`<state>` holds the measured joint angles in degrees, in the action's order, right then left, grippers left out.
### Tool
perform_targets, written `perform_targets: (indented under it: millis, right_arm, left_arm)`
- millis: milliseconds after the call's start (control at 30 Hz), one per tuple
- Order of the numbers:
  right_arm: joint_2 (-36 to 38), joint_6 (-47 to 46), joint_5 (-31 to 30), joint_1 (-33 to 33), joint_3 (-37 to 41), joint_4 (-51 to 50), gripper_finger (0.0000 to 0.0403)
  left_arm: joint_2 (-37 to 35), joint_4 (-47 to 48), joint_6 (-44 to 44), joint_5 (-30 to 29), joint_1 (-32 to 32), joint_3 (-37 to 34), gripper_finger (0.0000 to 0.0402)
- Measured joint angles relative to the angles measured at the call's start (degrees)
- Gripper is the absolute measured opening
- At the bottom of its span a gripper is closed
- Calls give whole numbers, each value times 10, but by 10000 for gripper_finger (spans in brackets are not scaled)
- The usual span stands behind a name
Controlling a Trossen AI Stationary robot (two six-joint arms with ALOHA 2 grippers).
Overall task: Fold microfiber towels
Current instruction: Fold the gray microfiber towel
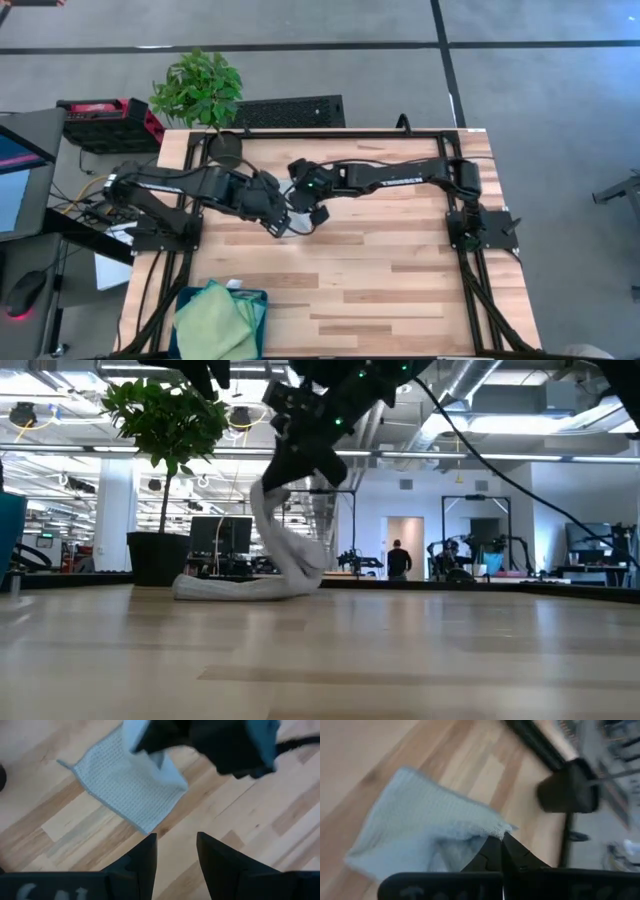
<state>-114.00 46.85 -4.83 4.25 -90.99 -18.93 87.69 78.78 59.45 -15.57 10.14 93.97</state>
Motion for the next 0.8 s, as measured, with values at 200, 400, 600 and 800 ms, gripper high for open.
perform_targets:
  millis: [200,400,600,800]
  right_arm:
    - [-51,16,20,-5,-50,-20,5]
    - [-63,63,70,-7,-72,-34,14]
    - [-63,39,76,-9,-72,-11,12]
    - [-63,32,76,-9,-72,-14,56]
  left_arm:
    - [-14,1,13,-13,5,0,131]
    - [-14,2,13,-13,5,0,131]
    - [-14,2,3,-14,5,0,131]
    - [-14,3,-2,-14,5,0,131]
